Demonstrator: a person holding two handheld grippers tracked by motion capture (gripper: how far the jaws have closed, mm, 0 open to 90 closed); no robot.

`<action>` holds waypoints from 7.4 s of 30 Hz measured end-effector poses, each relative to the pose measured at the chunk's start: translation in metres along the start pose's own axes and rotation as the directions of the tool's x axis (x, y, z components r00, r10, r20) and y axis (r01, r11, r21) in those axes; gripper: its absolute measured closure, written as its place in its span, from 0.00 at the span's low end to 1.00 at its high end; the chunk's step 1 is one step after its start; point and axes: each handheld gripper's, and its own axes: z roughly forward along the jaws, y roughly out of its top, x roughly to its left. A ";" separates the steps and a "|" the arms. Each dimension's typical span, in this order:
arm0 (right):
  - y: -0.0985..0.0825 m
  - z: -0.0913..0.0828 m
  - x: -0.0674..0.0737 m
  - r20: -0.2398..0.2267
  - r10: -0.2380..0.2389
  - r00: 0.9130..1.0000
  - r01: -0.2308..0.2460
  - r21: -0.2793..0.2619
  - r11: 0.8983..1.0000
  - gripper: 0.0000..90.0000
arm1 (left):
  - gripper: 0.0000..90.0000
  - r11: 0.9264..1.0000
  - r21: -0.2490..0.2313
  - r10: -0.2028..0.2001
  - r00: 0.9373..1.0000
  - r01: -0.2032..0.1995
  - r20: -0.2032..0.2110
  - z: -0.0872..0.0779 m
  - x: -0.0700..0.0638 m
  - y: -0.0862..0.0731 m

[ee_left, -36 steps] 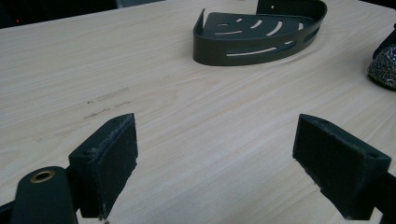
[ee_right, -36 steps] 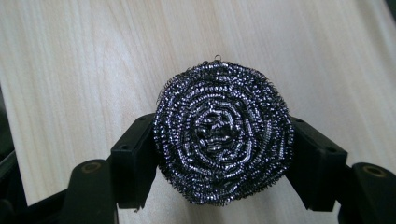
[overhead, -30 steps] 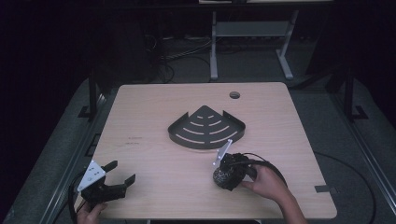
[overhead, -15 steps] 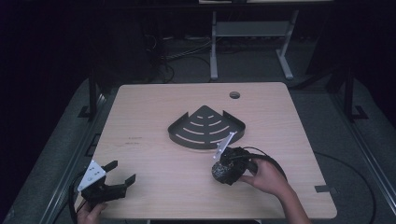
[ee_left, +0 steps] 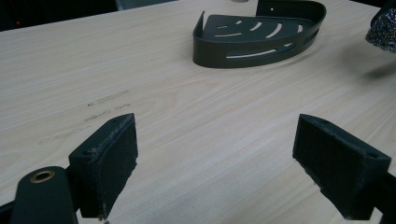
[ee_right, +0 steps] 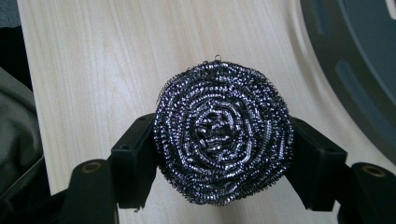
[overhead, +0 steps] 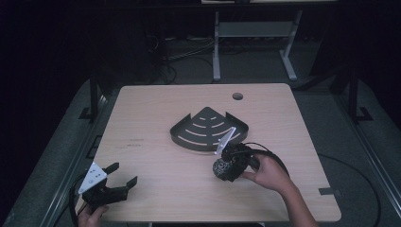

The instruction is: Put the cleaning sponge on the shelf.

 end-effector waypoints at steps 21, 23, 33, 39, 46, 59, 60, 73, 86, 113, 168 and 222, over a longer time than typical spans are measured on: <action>0.024 -0.017 -0.018 -0.012 -0.027 1.000 0.027 -0.004 1.000 0.35 | 0.15 1.000 0.001 0.000 1.000 0.000 0.002 0.001 0.000 0.000; 0.027 -0.018 -0.020 -0.011 -0.029 1.000 0.029 0.000 1.000 0.35 | 0.15 1.000 0.002 0.000 1.000 0.000 0.001 0.001 0.000 0.000; 0.038 -0.017 -0.032 -0.018 -0.026 0.999 0.026 -0.002 1.000 0.36 | 0.15 1.000 0.001 -0.001 1.000 0.001 0.000 0.000 0.001 0.000; 0.046 -0.017 -0.040 -0.012 -0.024 1.000 0.024 0.008 1.000 0.36 | 0.15 1.000 0.001 -0.002 1.000 0.002 -0.001 0.000 0.001 0.000; 0.051 -0.023 -0.051 -0.007 -0.011 1.000 0.012 0.005 1.000 0.36 | 0.15 1.000 -0.005 -0.002 1.000 0.002 -0.001 -0.001 0.001 0.001; 0.058 -0.025 -0.063 -0.013 -0.006 1.000 0.006 0.009 1.000 0.36 | 0.15 1.000 -0.009 -0.003 1.000 0.003 -0.008 -0.002 0.002 0.001; 0.059 -0.025 -0.064 -0.011 -0.008 1.000 0.008 0.012 1.000 0.36 | 0.15 1.000 -0.007 -0.003 1.000 0.003 -0.008 -0.002 0.002 0.001; 0.070 -0.024 -0.079 -0.022 0.000 1.000 0.000 0.015 1.000 0.36 | 0.15 1.000 -0.010 -0.005 1.000 0.005 -0.008 -0.002 0.002 0.001; 0.077 -0.018 -0.095 -0.016 0.025 1.000 -0.024 0.030 0.999 0.36 | 0.15 1.000 -0.008 0.000 1.000 0.000 -0.008 -0.002 0.002 0.001; 0.079 0.021 -0.120 -0.020 0.093 0.995 -0.091 0.051 0.994 0.35 | 0.15 1.000 -0.012 -0.005 1.000 0.005 -0.007 -0.003 0.002 0.001; 0.069 0.065 -0.141 -0.021 0.181 0.983 -0.179 0.087 0.980 0.35 | 0.15 1.000 -0.013 -0.004 1.000 0.003 -0.008 -0.004 0.002 0.002; 0.059 0.064 -0.144 -0.028 0.228 0.973 -0.226 0.054 0.973 0.23 | 0.15 1.000 0.000 -0.001 1.000 0.001 -0.005 -0.001 0.002 0.001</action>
